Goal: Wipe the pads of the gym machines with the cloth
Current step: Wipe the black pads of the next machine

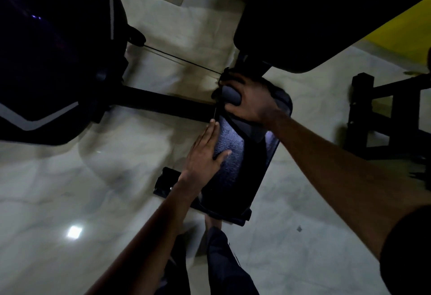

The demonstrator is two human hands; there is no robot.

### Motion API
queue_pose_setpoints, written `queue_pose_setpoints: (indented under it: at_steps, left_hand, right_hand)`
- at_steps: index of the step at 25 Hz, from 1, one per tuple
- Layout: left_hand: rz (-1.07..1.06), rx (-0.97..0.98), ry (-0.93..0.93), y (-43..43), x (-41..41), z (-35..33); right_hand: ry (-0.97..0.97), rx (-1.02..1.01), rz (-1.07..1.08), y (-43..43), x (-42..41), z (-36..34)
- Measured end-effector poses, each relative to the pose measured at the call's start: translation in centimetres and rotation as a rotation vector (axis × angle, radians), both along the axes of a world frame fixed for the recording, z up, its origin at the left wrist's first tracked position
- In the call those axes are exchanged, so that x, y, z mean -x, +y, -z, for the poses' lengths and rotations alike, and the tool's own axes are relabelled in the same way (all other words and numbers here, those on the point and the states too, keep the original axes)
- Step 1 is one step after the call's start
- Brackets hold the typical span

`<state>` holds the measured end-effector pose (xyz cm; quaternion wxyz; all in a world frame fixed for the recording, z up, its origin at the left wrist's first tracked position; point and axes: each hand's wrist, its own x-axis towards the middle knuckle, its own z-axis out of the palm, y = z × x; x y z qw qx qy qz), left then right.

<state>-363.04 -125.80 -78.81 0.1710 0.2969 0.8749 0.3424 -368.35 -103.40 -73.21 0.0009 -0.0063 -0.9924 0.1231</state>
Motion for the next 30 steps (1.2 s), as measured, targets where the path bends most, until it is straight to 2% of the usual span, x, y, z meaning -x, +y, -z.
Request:
queue_pose_setpoints:
  at_steps: [2, 4, 7, 10, 12, 16, 18, 21, 24, 26, 30]
  left_hand:
    - [-0.026, -0.012, 0.003, 0.1, -0.4, 0.2]
    - [-0.047, -0.013, -0.002, 0.0, -0.5, 0.3]
    - [-0.050, -0.008, -0.014, 0.3, -0.5, 0.1]
    - [-0.066, -0.019, -0.044, 0.3, -0.8, 0.1]
    - [-0.088, -0.036, -0.050, 0.3, -0.8, 0.2]
    - [-0.086, -0.042, -0.005, 0.3, -0.9, 0.7]
    - [-0.090, -0.047, -0.008, 0.3, -1.0, 0.5]
    - [-0.093, -0.061, -0.055, 0.3, -1.0, 0.0]
    - [-0.112, -0.048, -0.064, 0.4, -0.9, -0.3]
    - [-0.118, -0.051, -0.064, 0.4, -1.0, -0.1]
    - [-0.086, -0.070, -0.051, 0.2, -0.6, 0.2]
  right_hand:
    - [-0.078, 0.073, 0.004, 1.6, 1.1, -0.4]
    - [-0.112, 0.069, 0.155, 2.2, 0.7, -0.2]
    - [0.016, 0.026, 0.404, 3.0, -2.4, 0.1]
    - [0.009, 0.034, 0.640, 2.4, -5.0, 1.0]
    - [0.007, -0.041, 0.640, 2.0, -4.4, 1.3]
    - [-0.024, -0.067, 0.372, 4.0, -2.3, 0.4]
    - [-0.018, -0.018, 0.421, 4.7, -3.2, 0.6]
    - [0.106, 0.144, 0.753, 2.8, -6.8, 1.5]
    - [0.226, 0.368, 0.926, -0.2, -10.1, 2.2]
    - [0.216, 0.461, 0.996, -1.8, -11.8, 2.4]
    - [0.208, 0.454, 0.962, -0.8, -11.9, 2.0]
